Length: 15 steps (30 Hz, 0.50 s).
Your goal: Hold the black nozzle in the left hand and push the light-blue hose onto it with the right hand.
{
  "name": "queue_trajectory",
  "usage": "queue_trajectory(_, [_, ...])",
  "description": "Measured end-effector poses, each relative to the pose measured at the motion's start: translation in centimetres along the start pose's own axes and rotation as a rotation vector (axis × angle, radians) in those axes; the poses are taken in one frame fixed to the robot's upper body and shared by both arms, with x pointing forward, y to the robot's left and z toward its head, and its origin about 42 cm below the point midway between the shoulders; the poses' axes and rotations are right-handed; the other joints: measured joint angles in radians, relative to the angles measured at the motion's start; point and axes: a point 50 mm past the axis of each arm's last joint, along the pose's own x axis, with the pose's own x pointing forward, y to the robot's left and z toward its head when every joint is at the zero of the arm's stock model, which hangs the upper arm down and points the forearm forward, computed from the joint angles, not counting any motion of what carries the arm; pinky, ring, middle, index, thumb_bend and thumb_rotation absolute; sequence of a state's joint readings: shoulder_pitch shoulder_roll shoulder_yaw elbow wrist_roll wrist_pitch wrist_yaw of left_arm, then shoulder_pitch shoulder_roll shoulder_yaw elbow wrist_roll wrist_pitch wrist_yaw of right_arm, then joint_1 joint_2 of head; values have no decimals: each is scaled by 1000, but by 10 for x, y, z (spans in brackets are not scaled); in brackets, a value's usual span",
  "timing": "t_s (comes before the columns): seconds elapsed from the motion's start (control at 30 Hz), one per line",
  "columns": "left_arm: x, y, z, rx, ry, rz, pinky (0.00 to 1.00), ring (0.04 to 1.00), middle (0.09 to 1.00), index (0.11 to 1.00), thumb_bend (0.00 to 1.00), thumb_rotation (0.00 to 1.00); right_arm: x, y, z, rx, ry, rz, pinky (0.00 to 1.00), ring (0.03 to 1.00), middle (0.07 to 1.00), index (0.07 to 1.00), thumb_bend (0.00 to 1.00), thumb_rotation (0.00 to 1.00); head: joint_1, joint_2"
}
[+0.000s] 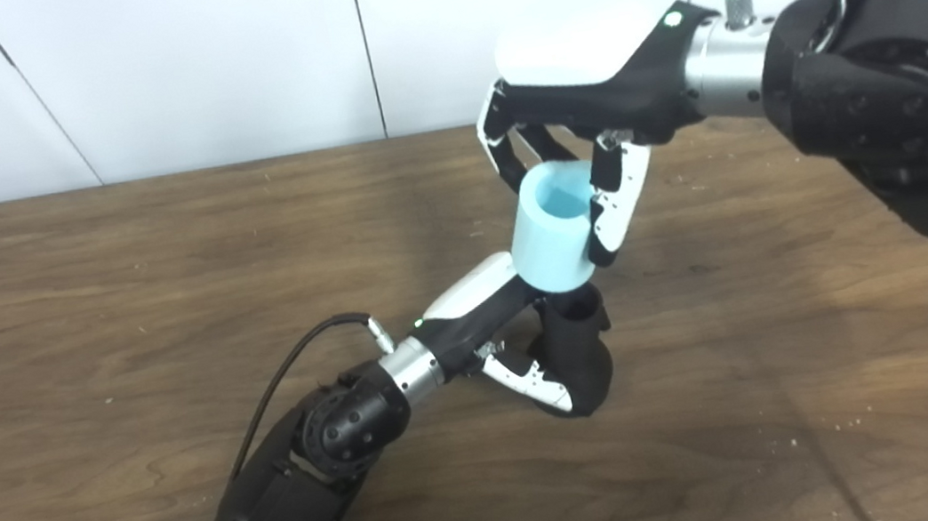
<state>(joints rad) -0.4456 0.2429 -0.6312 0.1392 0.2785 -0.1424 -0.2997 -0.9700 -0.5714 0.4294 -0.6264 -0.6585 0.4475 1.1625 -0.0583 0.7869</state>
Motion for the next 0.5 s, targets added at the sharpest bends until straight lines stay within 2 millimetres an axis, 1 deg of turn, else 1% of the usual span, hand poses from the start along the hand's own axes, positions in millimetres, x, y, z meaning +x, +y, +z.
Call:
queue_trajectory(0.23, [0, 0, 0, 0, 1, -1, 579, 554, 500, 480, 502, 85, -4, -2, 4, -4, -22, -18, 21, 99, 194, 483, 515, 114, 0, 0])
queue_trajectory(0.27, [0, 0, 0, 0, 1, -1, 578, 554, 500, 480, 502, 85, -4, -2, 5, -4, -23, -18, 23, 101, 196, 484, 515, 115, 0, 5])
queue_trajectory(0.5, [0, 0, 1, 0, 2, -2, 601, 565, 502, 480, 502, 85, -3, -1, 7, -13, -27, -12, 35, 116, 213, 482, 516, 114, -3, 8])
